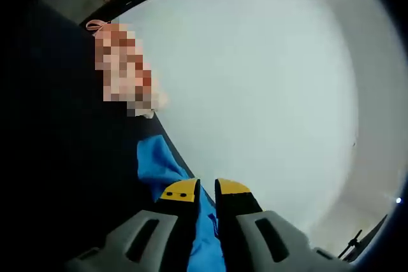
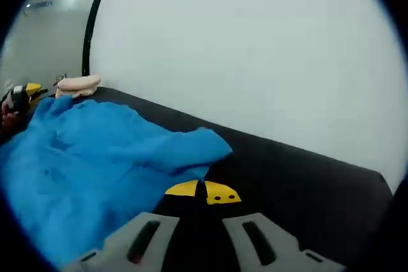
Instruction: Spread out the cloth and fold it
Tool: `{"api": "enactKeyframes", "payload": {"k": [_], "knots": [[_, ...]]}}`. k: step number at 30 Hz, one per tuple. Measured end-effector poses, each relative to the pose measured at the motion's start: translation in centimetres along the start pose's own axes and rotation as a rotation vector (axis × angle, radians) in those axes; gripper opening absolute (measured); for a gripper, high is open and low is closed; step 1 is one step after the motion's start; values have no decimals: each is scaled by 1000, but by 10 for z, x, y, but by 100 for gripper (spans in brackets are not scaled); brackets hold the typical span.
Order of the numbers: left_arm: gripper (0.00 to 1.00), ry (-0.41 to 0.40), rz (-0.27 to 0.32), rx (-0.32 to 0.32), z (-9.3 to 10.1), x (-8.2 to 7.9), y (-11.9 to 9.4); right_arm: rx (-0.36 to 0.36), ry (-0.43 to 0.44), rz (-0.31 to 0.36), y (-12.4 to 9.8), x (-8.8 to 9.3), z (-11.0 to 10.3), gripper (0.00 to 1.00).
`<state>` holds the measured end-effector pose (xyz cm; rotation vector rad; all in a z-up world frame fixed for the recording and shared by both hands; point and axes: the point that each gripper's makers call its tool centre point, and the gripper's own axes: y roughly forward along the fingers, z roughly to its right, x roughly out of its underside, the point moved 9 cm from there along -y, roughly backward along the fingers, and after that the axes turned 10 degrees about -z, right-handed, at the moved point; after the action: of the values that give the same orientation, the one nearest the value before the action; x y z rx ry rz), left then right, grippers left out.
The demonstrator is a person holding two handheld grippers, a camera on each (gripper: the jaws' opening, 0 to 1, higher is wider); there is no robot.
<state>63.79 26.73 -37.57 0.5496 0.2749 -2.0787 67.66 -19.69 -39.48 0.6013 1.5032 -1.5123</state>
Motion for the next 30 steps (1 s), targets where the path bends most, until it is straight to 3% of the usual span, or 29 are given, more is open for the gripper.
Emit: {"api": "enactKeyframes", "payload": {"k": [1, 2, 3, 6, 7, 10, 11, 12, 14, 16, 18, 20, 21, 23, 25, 30], "knots": [[11, -2, 1, 0, 0, 0, 0, 60, 11, 24, -8, -9, 8, 1], [11, -5, 2, 1, 0, 0, 0, 68, 11, 70, -13, -17, 10, 1], [11, -7, 4, 0, 0, 0, 0, 60, 32, 151, -18, -32, 9, 4], [11, 10, -4, -8, 0, 2, 3, -25, -69, 249, -25, -64, -17, 17], [11, 18, -8, -13, 0, 3, 3, -92, -158, 255, -26, -74, -42, 20], [11, 39, -19, -15, -1, -2, 3, -291, -202, 226, -17, -92, -93, 19], [11, 41, -20, -13, 0, 0, 1, -349, -206, 203, -8, -94, -109, 17], [11, 36, -20, -11, 0, 1, 0, -387, -251, 139, 4, -91, -119, 18], [11, 24, -15, -6, 0, 1, -1, -355, -287, -12, 32, -84, -116, 18], [11, 10, -8, -2, 0, 2, -3, -329, -317, -41, 41, -78, -116, 18], [11, -5, -1, -5, -2, -1, -3, -338, -329, -20, 49, -73, -120, 17], [11, -2, -1, -7, -2, -1, -2, -285, -400, -44, 49, -65, -119, 2], [11, 2, -4, -7, -1, 0, -2, -278, -429, -33, 50, -65, -119, 1], [11, 9, -8, -5, -1, -2, 0, -283, -380, -33, 49, -72, -117, 1], [11, 6, -5, -7, -2, -2, 0, -294, -324, 41, 46, -86, -113, 1], [11, -13, 7, -4, -3, -4, 2, -325, -243, 95, 42, -106, -111, 1]]}}
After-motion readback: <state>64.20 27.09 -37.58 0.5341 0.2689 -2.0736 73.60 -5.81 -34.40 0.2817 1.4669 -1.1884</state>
